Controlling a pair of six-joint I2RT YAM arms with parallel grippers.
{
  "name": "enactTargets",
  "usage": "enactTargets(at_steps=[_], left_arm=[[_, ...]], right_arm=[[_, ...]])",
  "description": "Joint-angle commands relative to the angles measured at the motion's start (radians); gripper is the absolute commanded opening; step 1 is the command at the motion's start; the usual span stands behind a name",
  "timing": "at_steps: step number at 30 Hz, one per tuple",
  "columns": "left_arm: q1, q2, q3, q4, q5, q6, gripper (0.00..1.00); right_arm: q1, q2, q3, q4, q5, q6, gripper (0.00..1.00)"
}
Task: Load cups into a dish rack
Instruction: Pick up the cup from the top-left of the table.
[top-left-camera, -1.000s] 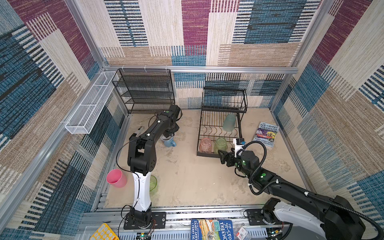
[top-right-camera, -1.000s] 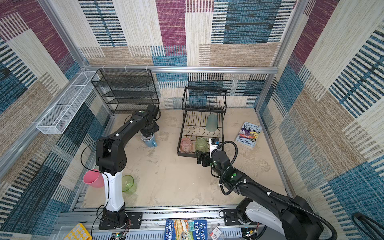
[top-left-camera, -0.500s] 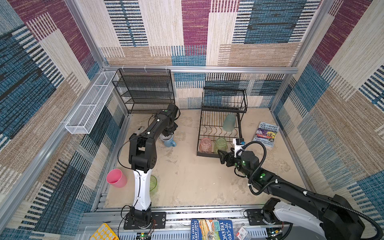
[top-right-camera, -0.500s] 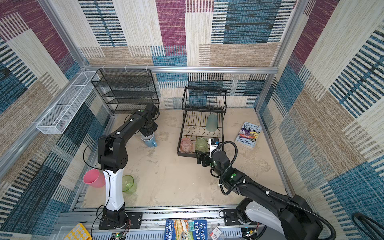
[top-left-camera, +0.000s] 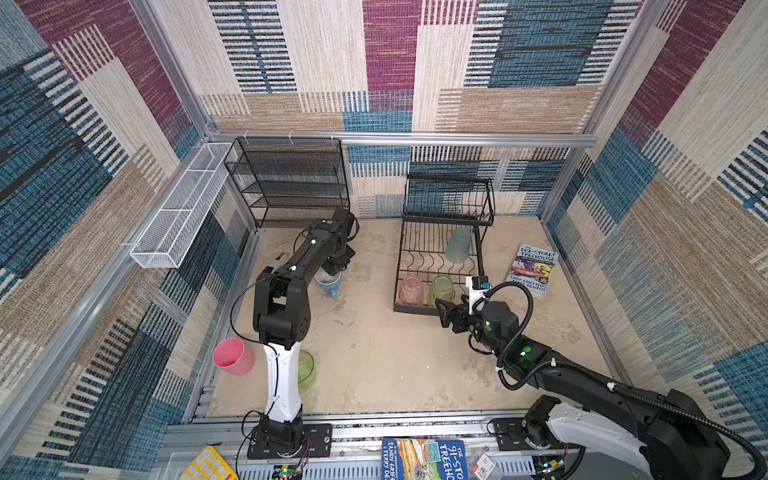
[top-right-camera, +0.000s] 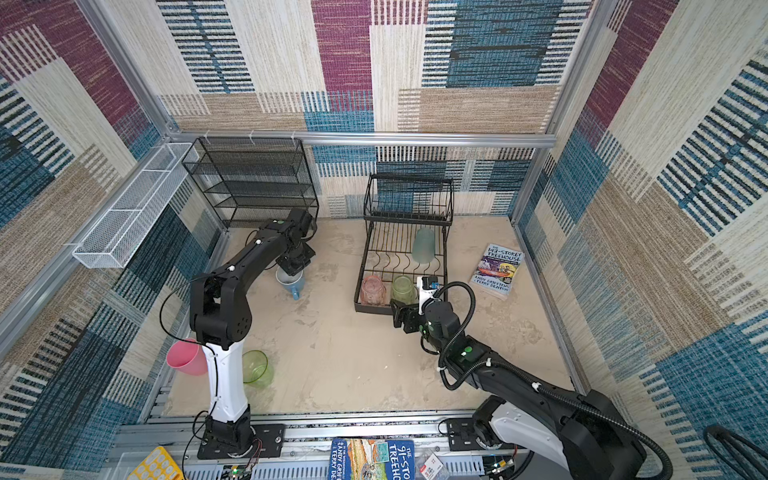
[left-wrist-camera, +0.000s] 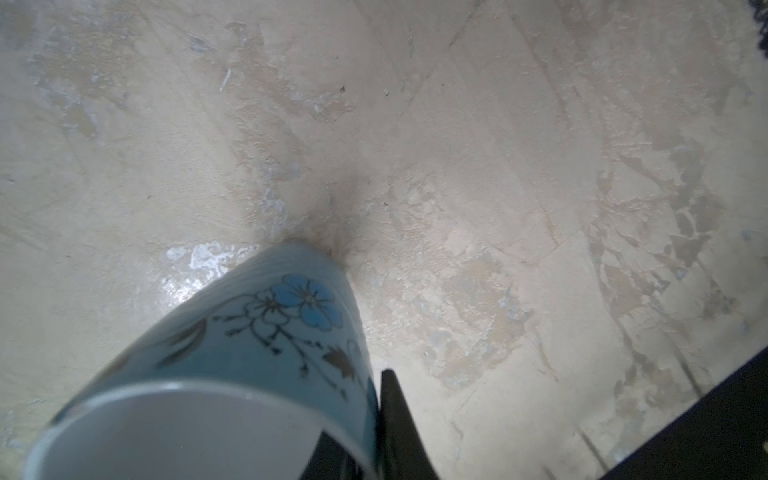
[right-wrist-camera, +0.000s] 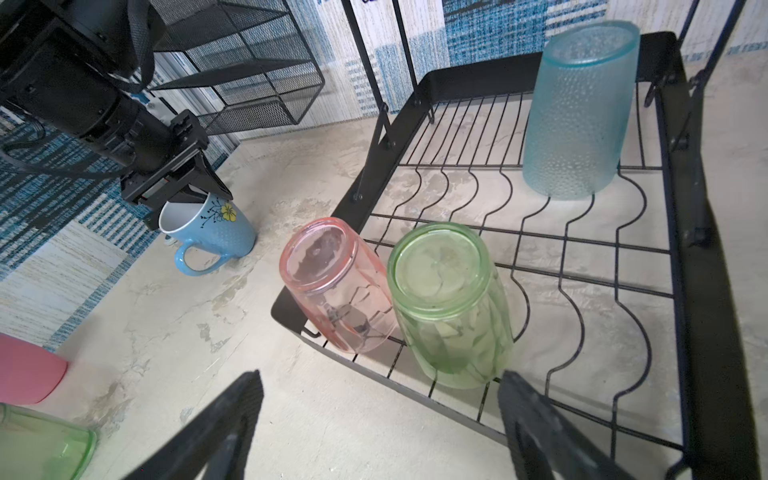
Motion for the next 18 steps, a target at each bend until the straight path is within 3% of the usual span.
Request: enactTargets(at_steps=[1,11,18], left_arm=[[0.001,-0.058,-0.035,-0.001,0.012,-0.006,0.03],[0.001,-0.277,-0.273,0.158,0.169,-0.075,0.03],[0.000,-0.460,-0.453,0.337,0.319,-0.195,0.03]], right_arm=[[0.001,-0.005,0.017,0.012,-0.017,0.008,0.91],[0.006,0.007,0.087,-0.046,-0.094,0.091,0.91],[0.019,0.035,0.136,-0.020,-0.218,0.246,0.91]])
